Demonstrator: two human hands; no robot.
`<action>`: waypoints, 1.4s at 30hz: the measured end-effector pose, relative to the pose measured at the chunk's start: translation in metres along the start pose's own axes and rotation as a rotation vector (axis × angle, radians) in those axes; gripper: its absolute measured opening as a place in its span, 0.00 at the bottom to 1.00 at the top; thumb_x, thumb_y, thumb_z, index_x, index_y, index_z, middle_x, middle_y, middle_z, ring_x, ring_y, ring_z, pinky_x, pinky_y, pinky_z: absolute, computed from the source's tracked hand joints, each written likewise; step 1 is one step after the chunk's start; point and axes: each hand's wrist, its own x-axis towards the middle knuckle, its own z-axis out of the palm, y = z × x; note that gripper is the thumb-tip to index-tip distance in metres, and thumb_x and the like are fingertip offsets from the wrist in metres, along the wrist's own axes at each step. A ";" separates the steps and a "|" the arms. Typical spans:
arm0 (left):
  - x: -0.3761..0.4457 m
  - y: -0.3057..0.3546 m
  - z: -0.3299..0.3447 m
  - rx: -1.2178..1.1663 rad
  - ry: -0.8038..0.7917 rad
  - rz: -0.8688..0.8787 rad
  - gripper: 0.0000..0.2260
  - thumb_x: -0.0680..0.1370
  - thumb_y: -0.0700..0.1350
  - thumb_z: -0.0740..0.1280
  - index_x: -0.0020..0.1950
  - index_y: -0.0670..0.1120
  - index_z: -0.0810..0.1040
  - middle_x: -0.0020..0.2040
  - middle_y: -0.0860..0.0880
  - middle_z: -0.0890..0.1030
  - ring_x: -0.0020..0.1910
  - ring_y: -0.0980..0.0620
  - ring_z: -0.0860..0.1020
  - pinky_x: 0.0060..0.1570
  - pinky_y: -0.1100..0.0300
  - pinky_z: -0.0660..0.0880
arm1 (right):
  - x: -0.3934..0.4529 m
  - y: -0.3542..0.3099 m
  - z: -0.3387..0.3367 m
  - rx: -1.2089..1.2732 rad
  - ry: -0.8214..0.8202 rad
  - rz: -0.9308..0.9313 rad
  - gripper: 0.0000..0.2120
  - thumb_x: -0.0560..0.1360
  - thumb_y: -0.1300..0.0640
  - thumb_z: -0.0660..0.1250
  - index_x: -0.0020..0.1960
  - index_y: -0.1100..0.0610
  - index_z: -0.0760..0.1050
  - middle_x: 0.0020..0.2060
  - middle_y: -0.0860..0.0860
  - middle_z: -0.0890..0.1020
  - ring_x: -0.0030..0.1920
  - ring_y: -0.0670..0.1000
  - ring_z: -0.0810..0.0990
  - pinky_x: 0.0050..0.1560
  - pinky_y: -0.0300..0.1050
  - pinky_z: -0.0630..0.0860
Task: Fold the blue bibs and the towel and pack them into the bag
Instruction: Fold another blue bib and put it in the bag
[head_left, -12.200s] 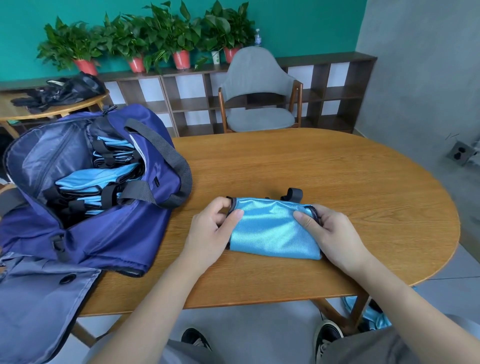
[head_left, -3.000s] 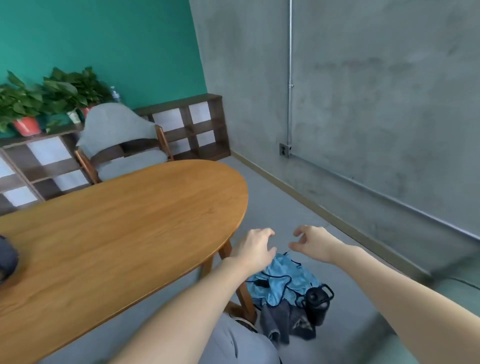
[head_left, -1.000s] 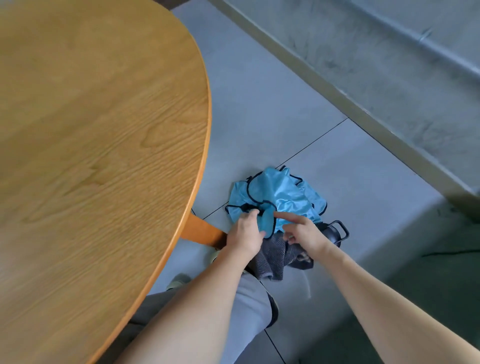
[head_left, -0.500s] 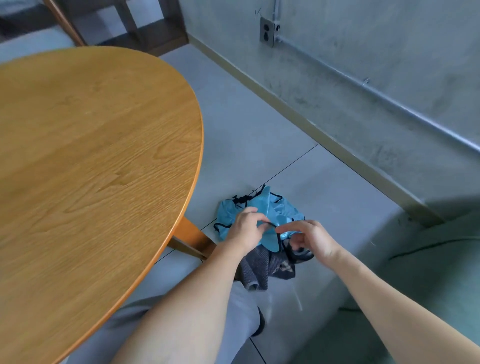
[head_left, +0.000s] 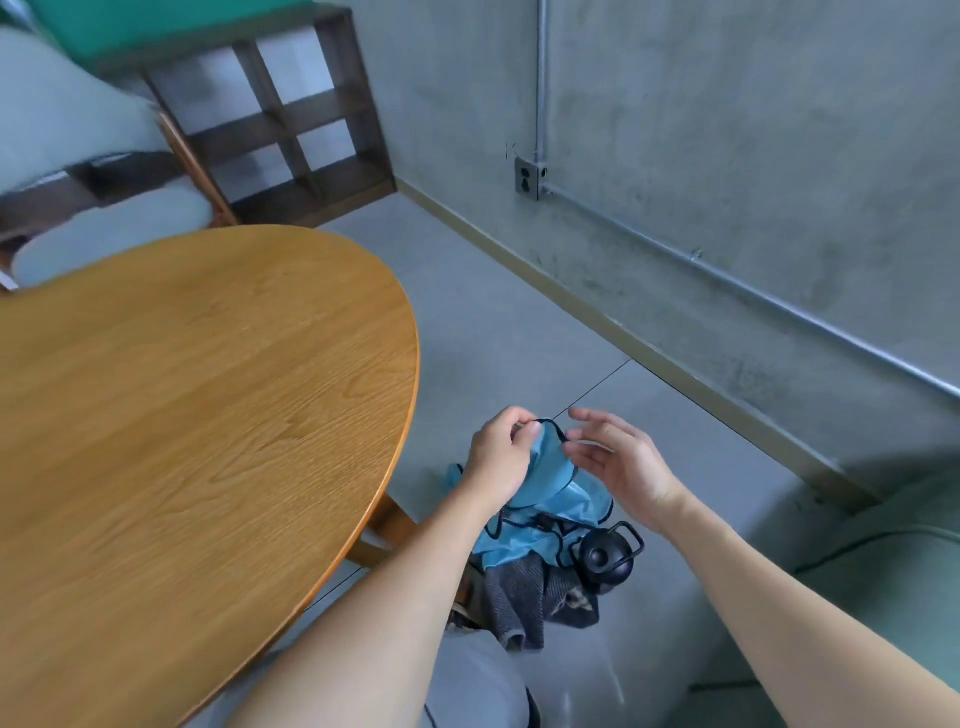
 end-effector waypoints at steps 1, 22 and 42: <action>0.002 0.012 -0.007 -0.022 0.015 0.026 0.04 0.82 0.45 0.65 0.49 0.51 0.78 0.43 0.55 0.80 0.42 0.58 0.76 0.41 0.70 0.69 | -0.001 -0.010 0.005 -0.019 -0.013 -0.025 0.15 0.78 0.65 0.67 0.65 0.62 0.77 0.48 0.58 0.82 0.49 0.55 0.83 0.57 0.47 0.78; -0.037 0.244 -0.203 0.406 0.222 0.413 0.06 0.79 0.45 0.72 0.42 0.49 0.79 0.38 0.51 0.79 0.38 0.52 0.74 0.30 0.69 0.65 | -0.073 -0.282 0.142 -0.820 0.114 -0.666 0.13 0.74 0.68 0.62 0.42 0.53 0.80 0.33 0.51 0.85 0.41 0.56 0.85 0.53 0.54 0.81; -0.303 0.471 -0.607 0.493 1.132 0.617 0.06 0.81 0.44 0.67 0.50 0.49 0.84 0.48 0.49 0.84 0.48 0.46 0.79 0.50 0.54 0.77 | -0.333 -0.542 0.433 -0.696 0.088 -1.464 0.05 0.80 0.62 0.63 0.48 0.56 0.76 0.37 0.50 0.83 0.34 0.37 0.80 0.32 0.27 0.67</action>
